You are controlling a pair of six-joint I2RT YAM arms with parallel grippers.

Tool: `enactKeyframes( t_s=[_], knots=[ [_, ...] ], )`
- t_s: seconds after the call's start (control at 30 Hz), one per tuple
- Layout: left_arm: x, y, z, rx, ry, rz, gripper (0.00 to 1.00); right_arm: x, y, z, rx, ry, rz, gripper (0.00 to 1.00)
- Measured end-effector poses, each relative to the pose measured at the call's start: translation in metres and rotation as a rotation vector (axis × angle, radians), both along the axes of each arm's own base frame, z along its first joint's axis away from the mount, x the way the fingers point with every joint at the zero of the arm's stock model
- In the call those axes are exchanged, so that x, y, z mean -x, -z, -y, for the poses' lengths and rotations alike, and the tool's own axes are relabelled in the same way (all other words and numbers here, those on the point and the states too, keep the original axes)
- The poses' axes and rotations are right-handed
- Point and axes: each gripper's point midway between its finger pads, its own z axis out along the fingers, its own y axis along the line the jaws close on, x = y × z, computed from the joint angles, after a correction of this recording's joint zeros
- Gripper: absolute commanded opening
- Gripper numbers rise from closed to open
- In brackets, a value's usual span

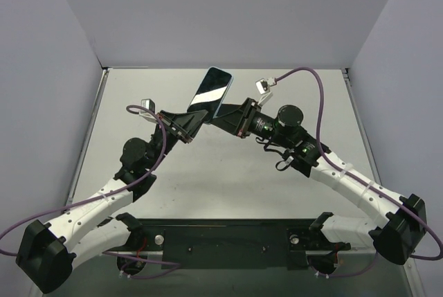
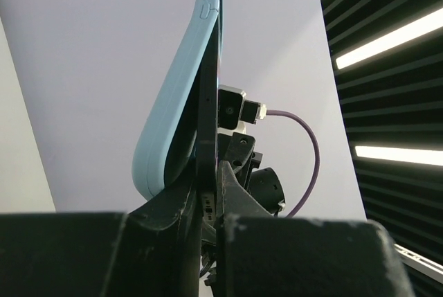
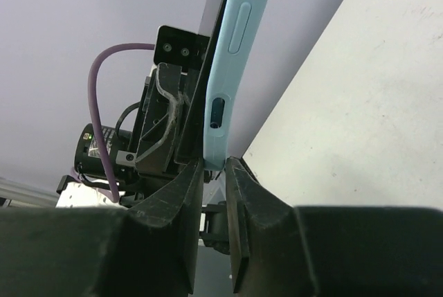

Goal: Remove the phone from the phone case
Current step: Remove the phone case from the phone.

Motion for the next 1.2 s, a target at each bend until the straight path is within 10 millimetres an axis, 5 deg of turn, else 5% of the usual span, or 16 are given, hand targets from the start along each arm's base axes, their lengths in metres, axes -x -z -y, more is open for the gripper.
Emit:
enactKeyframes(
  t_s=[0.53, 0.67, 0.7, 0.9, 1.07, 1.2],
  knots=[
    [0.001, -0.002, -0.001, 0.032, 0.004, -0.014, 0.0, -0.008, 0.012, -0.011, 0.052, 0.053, 0.004, 0.25],
    [0.0, 0.001, -0.002, 0.037, -0.003, -0.021, 0.0, -0.011, 0.015, -0.015, 0.05, 0.06, 0.003, 0.13],
    [-0.001, 0.002, -0.003, 0.041, -0.008, -0.026, 0.0, -0.012, 0.014, -0.016, 0.046, 0.062, 0.004, 0.0],
    [0.0, 0.003, -0.004, 0.059, -0.004, -0.03, 0.0, -0.018, 0.023, -0.016, 0.07, 0.095, -0.014, 0.0],
    [0.007, 0.003, 0.0, 0.042, 0.033, -0.015, 0.0, -0.045, 0.06, 0.013, 0.204, 0.27, -0.093, 0.0],
    [0.021, 0.001, 0.011, -0.018, 0.103, 0.047, 0.0, -0.08, 0.091, 0.08, 0.333, 0.496, -0.189, 0.0]
  ],
)
